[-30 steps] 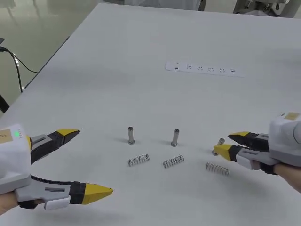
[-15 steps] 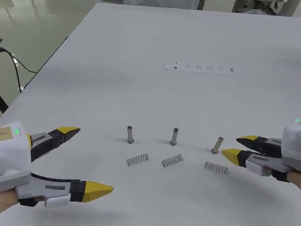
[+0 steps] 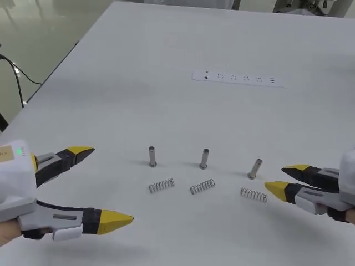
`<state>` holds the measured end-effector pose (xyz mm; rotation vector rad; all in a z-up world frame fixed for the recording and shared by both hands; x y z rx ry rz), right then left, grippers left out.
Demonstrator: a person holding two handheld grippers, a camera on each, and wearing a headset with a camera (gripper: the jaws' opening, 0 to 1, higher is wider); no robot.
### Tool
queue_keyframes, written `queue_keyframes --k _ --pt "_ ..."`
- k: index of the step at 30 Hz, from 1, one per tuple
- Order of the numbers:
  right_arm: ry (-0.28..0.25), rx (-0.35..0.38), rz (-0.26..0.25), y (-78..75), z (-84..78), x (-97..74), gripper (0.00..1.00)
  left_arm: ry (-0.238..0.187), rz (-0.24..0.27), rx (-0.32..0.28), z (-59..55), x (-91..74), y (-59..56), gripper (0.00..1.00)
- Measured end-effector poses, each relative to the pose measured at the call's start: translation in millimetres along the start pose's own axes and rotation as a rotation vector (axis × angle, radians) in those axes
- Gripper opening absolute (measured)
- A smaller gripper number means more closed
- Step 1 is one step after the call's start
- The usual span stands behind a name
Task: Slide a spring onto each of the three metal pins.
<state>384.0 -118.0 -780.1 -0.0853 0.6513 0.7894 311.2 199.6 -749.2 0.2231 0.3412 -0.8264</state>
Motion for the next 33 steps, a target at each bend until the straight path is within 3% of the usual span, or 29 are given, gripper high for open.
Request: queue_keyframes --k 15,33 --pt "0.025 -0.045 0.017 3.1 -4.3 -6.9 0.31 0.005 -0.009 0.007 0.1 2.7 -2.1 0.98" --pt "0.134 -0.118 0.075 6.7 -14.9 -9.2 0.3 0.013 -0.009 -0.006 -6.8 0.5 -6.3 0.98"
Point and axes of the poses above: the centre of the closed fingertips' face, and the gripper's own axes: x roughly forward along the fingers, y roughly to its left, z roughly out of its top, the point moved 4 cm from there along -x, roughly backward along the fingers, and after that the axes turned 8 degrees about x, right-handed, at the moved point
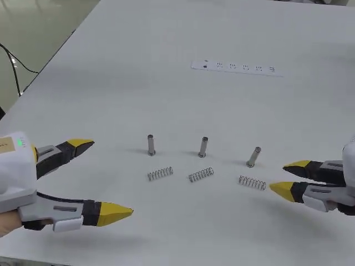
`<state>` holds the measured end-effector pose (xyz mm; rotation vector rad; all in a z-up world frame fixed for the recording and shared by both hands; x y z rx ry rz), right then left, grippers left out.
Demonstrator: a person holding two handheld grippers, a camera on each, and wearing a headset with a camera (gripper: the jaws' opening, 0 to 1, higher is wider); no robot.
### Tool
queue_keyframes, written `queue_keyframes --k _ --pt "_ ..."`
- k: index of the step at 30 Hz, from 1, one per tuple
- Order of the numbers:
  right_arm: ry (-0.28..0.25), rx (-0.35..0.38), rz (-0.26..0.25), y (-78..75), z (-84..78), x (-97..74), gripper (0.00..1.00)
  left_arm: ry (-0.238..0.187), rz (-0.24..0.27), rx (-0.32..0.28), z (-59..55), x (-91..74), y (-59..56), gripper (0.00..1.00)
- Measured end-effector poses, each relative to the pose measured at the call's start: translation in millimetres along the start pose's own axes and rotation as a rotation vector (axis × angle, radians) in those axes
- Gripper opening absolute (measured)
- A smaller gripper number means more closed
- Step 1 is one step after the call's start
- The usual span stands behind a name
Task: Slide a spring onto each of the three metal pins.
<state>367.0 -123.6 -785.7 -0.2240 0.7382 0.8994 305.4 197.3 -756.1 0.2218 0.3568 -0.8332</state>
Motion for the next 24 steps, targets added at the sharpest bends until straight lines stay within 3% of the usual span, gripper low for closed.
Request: queue_keyframes --k 12,19,21,24 --pt "0.092 -0.11 0.027 7.7 -4.5 9.2 0.26 0.0 -0.003 -0.01 -3.2 -1.0 -3.9 0.98" --pt "0.117 -0.182 0.041 12.3 -0.9 15.5 0.26 0.006 -0.007 -0.009 -4.9 -1.8 -5.7 0.98" --pt "0.117 -0.241 0.057 13.6 1.7 18.1 0.25 0.007 -0.007 -0.009 -5.0 -2.3 -5.7 0.98" --pt "0.126 -0.255 0.068 14.3 3.5 21.4 0.21 0.013 -0.009 -0.004 -5.8 -2.6 -6.3 0.98"
Point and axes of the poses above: the centre of the closed fingertips' face, and the gripper's own axes: x roughly forward along the fingers, y roughly to its left, z roughly out of its top, the point moved 4 cm from there along -x, roughly backward along the fingers, and after that the axes turned 8 degrees about x, right-handed, at the moved point
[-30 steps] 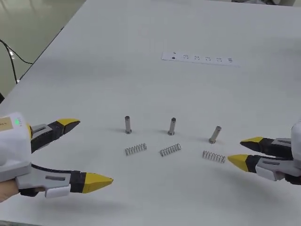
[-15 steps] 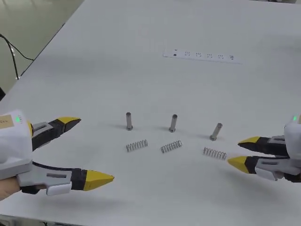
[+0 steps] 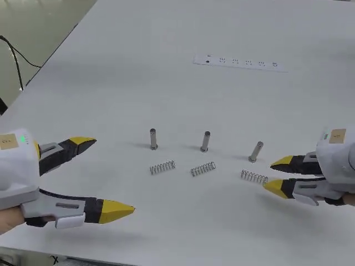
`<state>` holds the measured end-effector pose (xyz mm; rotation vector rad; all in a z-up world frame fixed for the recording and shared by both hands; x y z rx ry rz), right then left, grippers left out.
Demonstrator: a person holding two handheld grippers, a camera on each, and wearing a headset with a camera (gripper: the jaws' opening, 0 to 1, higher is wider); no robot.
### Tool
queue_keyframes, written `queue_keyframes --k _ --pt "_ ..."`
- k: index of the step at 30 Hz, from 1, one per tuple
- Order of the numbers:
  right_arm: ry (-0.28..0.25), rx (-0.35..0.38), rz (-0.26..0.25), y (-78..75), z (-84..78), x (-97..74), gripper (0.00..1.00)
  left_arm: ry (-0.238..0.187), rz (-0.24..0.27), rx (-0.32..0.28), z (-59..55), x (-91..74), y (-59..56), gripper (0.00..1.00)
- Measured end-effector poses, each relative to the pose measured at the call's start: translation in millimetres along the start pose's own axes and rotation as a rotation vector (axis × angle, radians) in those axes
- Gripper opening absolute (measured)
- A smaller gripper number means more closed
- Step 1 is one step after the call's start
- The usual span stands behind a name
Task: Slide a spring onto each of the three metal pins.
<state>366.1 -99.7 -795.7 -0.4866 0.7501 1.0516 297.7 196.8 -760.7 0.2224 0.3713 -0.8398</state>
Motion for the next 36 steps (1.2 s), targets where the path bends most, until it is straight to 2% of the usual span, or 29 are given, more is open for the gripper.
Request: queue_keyframes --k 3,4,8,11,25,36 --pt "0.021 -0.026 0.008 1.3 1.7 4.4 0.22 0.001 -0.003 0.003 -0.4 0.4 -0.8 0.98" --pt "0.034 -0.061 0.004 -0.4 1.8 6.1 0.22 0.001 -0.004 0.004 -0.6 0.5 -0.9 0.98" --pt "0.056 -0.087 0.026 0.6 1.6 11.8 0.21 0.004 -0.006 0.006 -1.1 0.8 -1.6 0.98" --pt "0.099 -0.137 0.032 0.5 -2.1 15.8 0.2 0.006 -0.006 0.005 -1.4 0.4 -1.8 0.98" --pt "0.161 -0.184 0.058 -3.3 -6.8 27.2 0.15 0.004 0.002 0.003 -2.0 -1.3 -1.3 0.98" --pt "0.187 -0.18 0.064 -6.6 -10.2 29.9 0.13 0.009 -0.001 0.001 -3.0 -2.4 -1.0 0.98"
Point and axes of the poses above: the centre of the closed fingertips' face, and the gripper's own axes: x roughly forward along the fingers, y roughly to its left, z roughly out of its top, the point moved 4 cm from there along -x, roughly backward along the fingers, and after that the axes turned 8 degrees about x, right-handed, at the moved point
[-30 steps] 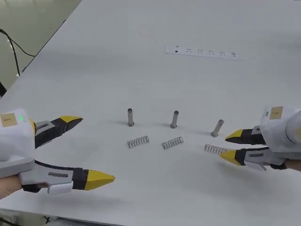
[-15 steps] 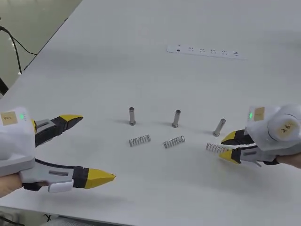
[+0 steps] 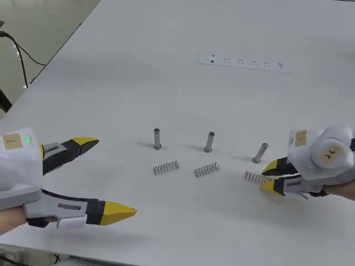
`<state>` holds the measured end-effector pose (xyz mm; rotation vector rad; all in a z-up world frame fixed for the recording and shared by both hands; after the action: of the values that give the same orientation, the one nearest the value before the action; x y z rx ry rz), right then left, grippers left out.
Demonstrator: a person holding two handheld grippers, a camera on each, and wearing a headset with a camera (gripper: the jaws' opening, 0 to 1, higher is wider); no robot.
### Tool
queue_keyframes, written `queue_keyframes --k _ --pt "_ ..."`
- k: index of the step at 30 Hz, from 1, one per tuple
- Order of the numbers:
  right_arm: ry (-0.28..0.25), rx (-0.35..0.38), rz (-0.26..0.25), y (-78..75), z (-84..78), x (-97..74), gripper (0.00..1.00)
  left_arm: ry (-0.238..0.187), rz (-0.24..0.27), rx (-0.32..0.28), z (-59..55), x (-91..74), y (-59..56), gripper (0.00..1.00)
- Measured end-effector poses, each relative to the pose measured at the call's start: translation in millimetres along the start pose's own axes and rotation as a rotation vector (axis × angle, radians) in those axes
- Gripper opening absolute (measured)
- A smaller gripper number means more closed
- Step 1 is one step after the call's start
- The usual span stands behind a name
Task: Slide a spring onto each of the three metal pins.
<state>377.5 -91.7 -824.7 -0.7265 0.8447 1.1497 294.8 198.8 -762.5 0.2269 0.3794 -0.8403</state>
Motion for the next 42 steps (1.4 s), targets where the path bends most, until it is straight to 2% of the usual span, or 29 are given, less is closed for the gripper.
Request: queue_keyframes --k 16,24,34,42 --pt "0.052 -0.05 0.022 -0.8 -0.6 3.9 0.08 0.005 -0.004 0.005 1.3 -1.1 4.1 0.98" --pt "0.049 -0.049 0.023 -1.3 -0.9 3.5 0.08 0.007 -0.018 0.013 4.4 1.4 3.4 0.98" --pt "0.03 -0.042 0.015 0.4 1.5 -7.1 0.08 0.001 -0.06 0.027 10.1 10.5 -3.5 0.97" --pt "0.015 -0.05 0.013 9.1 5.7 -14.5 0.08 0.001 -0.086 0.03 11.3 13.1 -8.4 0.96"
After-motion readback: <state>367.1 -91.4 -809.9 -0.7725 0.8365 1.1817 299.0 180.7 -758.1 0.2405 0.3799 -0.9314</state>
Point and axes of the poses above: the centre of the closed fingertips' face, and the gripper's own axes: x roughly forward along the fingers, y roughly to its left, z roughly out of its top, the point moved 4 cm from there along -x, roughly backward along the fingers, and after that the axes turned 8 degrees about x, right-handed, at the moved point
